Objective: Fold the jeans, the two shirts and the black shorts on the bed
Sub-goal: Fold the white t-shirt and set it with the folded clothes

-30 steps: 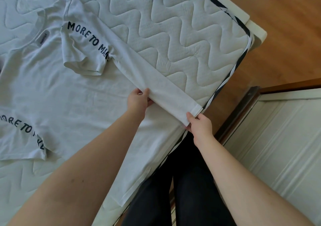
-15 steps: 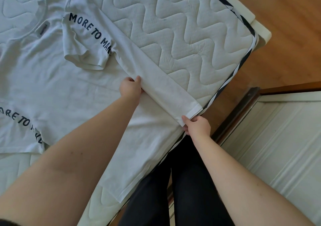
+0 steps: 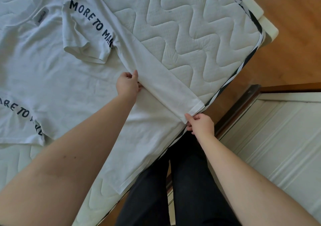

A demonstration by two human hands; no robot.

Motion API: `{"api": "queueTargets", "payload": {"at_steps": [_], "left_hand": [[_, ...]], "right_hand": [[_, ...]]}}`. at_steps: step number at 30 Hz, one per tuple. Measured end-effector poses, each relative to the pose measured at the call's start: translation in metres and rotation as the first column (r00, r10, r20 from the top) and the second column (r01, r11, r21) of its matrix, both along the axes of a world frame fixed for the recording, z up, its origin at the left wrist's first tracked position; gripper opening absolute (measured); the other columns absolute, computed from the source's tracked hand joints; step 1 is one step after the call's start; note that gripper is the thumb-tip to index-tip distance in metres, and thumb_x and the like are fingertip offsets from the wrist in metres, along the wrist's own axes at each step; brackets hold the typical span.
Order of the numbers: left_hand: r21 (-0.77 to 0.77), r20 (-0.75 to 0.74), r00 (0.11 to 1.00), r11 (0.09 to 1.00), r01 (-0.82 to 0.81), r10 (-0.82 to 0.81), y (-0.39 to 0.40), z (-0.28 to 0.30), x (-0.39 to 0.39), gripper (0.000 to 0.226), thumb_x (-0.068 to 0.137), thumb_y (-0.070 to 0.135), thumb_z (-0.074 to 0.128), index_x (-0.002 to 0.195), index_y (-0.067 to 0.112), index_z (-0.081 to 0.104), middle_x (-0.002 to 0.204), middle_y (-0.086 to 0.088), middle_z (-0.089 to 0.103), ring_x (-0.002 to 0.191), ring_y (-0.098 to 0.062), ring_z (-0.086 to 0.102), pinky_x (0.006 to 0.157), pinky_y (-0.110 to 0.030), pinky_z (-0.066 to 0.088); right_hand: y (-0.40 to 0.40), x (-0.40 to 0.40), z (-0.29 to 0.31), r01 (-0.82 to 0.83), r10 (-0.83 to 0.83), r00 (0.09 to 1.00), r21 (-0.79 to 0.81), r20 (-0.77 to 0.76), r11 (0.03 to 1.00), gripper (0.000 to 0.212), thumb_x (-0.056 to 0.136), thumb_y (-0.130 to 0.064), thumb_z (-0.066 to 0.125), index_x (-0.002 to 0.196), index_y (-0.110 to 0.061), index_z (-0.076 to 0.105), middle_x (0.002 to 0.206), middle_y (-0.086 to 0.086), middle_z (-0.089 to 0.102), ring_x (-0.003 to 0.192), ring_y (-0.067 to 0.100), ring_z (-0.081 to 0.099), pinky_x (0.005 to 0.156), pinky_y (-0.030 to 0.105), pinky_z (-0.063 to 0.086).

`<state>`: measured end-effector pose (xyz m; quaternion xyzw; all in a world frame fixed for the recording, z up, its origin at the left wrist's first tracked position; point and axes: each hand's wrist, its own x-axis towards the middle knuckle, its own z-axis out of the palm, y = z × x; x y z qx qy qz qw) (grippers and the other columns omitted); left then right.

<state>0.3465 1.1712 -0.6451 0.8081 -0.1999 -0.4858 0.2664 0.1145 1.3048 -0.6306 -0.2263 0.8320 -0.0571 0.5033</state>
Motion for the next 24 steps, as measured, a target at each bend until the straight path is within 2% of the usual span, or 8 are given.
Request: {"api": "queueTargets", "payload": {"at_steps": [3,5,7,10,14,19,22,24], "left_hand": [[-0.021,0.028,1.0,1.0,0.005,-0.005,-0.012,0.003,0.004,0.016,0.097,0.032,0.058,0.097,0.016,0.057,0.086,0.002,0.064,0.069,-0.016,0.066,0.05,-0.019,0.051],[-0.006,0.034,0.998,0.999,0.046,-0.045,-0.017,-0.001,0.01,0.014,0.094,0.028,0.061,0.1,0.016,0.059,0.087,0.003,0.064,0.076,-0.019,0.067,0.055,-0.022,0.054],[0.011,-0.008,0.997,0.997,0.071,-0.071,-0.02,-0.002,0.014,0.013,0.093,0.023,0.063,0.102,0.015,0.061,0.088,0.003,0.065,0.075,-0.017,0.067,0.054,-0.021,0.055],[0.033,-0.129,0.99,0.998,0.053,-0.048,-0.026,-0.001,0.019,0.016,0.094,0.017,0.062,0.109,0.011,0.061,0.095,-0.002,0.067,0.074,-0.014,0.067,0.053,-0.018,0.053],[0.101,-0.267,0.964,0.995,0.009,0.018,-0.034,0.004,0.026,0.013,0.099,0.023,0.057,0.102,0.012,0.061,0.094,-0.005,0.069,0.074,-0.016,0.07,0.06,-0.023,0.059],[0.029,-0.335,0.93,0.988,-0.149,0.15,-0.05,0.006,0.041,0.01,0.096,0.018,0.061,0.091,0.01,0.058,0.089,-0.009,0.071,0.072,-0.017,0.072,0.068,-0.027,0.061],[-0.01,-0.419,0.867,0.953,-0.302,0.27,-0.064,0.007,0.053,0.013,0.092,0.012,0.066,0.102,0.007,0.059,0.098,-0.01,0.07,0.085,-0.019,0.071,0.076,-0.028,0.06],[-0.017,-0.521,0.787,0.918,-0.397,0.331,-0.071,0.004,0.061,0.023,0.091,0.01,0.066,0.113,0.007,0.061,0.106,-0.009,0.072,0.096,-0.02,0.072,0.084,-0.03,0.059]], "right_hand": [[-0.011,-0.001,0.01,-0.253,0.26,0.965,0.171,-0.02,0.952,0.054,0.091,-0.059,0.054,0.072,-0.011,0.067,0.063,0.0,0.069,0.053,0.015,0.066,0.064,0.032,0.057],[-0.017,0.005,0.015,-0.466,0.497,0.864,0.247,-0.08,0.85,0.059,0.095,-0.057,0.043,0.069,-0.009,0.066,0.064,0.004,0.068,0.055,0.02,0.064,0.06,0.032,0.055],[-0.024,0.015,0.019,-0.567,0.602,0.787,0.227,-0.133,0.792,0.058,0.095,-0.051,0.038,0.07,-0.007,0.065,0.07,0.008,0.068,0.061,0.026,0.064,0.061,0.034,0.055],[-0.041,0.029,0.025,-0.547,0.554,0.825,0.086,-0.113,0.833,0.052,0.096,-0.045,0.039,0.07,-0.01,0.067,0.067,0.005,0.069,0.062,0.024,0.065,0.063,0.034,0.056],[-0.076,0.052,0.025,-0.315,0.339,0.936,-0.209,0.094,0.926,0.027,0.098,-0.035,0.049,0.084,-0.021,0.066,0.074,-0.004,0.071,0.068,0.012,0.069,0.07,0.034,0.056],[-0.119,0.087,-0.008,-0.266,0.351,0.905,-0.322,0.242,0.909,0.006,0.088,-0.037,0.057,0.088,-0.035,0.062,0.097,-0.004,0.072,0.092,0.013,0.069,0.095,0.045,0.052],[-0.139,0.104,-0.021,-0.277,0.362,0.899,-0.323,0.245,0.905,0.04,0.074,-0.052,0.054,0.106,-0.032,0.065,0.108,0.003,0.072,0.105,0.018,0.067,0.101,0.044,0.049],[-0.153,0.115,-0.018,-0.287,0.373,0.901,-0.341,0.222,0.895,0.048,0.077,-0.046,0.053,0.116,-0.021,0.066,0.109,0.005,0.071,0.104,0.02,0.067,0.1,0.045,0.049]]}}
